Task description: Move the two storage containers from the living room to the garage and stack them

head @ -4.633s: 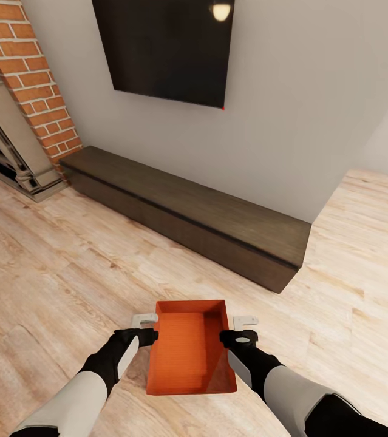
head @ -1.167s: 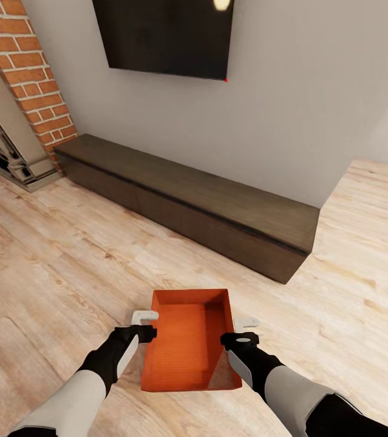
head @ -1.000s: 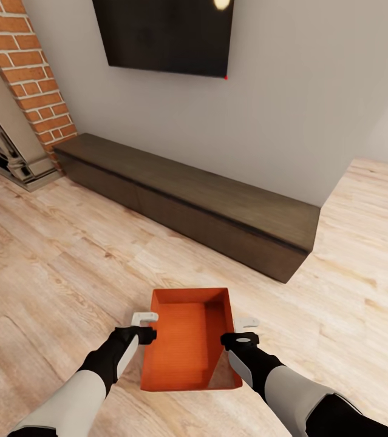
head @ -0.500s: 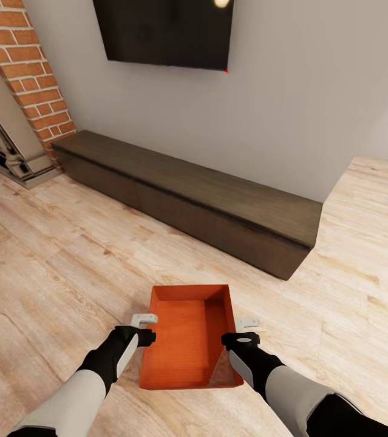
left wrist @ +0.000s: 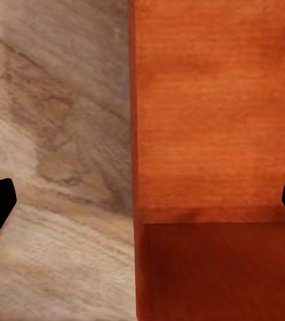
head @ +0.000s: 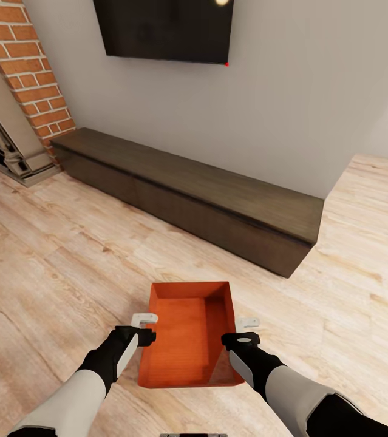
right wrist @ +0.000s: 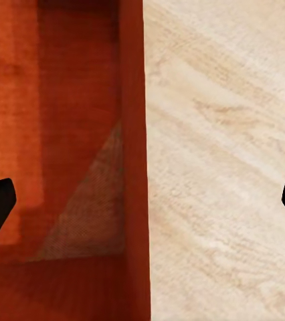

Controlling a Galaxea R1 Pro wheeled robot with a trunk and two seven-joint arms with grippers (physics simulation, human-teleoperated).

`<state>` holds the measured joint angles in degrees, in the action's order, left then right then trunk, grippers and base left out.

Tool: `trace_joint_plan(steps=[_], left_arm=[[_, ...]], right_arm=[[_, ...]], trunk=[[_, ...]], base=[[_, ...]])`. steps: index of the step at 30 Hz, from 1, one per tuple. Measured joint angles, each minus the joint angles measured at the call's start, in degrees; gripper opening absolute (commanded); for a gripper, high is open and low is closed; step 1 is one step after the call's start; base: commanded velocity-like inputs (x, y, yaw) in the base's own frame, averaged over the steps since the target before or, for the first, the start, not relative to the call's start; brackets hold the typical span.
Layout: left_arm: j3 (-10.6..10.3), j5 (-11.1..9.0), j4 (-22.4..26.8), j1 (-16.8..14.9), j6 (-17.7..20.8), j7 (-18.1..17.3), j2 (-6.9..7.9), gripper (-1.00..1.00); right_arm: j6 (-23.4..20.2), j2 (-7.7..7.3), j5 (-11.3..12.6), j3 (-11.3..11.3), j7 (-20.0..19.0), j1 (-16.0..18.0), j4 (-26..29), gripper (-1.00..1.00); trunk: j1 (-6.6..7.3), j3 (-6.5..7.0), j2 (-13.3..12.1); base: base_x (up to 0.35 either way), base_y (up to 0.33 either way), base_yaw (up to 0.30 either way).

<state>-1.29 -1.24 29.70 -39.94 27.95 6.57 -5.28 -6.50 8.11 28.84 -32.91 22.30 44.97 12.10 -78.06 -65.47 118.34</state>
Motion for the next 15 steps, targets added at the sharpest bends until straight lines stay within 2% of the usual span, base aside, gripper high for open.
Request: trace_joint_plan(steps=[6,15], left_arm=[[0.1,0.0,0.0,0.0,0.0,0.0,0.01,1.00],[0.1,0.1,0.1,0.0,0.0,0.1,-0.07,1.00]], right_arm=[[0.0,-0.01,-0.1,0.0,0.0,0.0,0.0,1.00],[0.0,-0.07,-0.1,0.0,0.0,0.0,0.0,1.00]], trunk=[[-1.32,-1.08,2.4],[-1.32,-1.08,2.4]], base=[[0.000,0.000,0.000],[0.000,0.000,0.000]])
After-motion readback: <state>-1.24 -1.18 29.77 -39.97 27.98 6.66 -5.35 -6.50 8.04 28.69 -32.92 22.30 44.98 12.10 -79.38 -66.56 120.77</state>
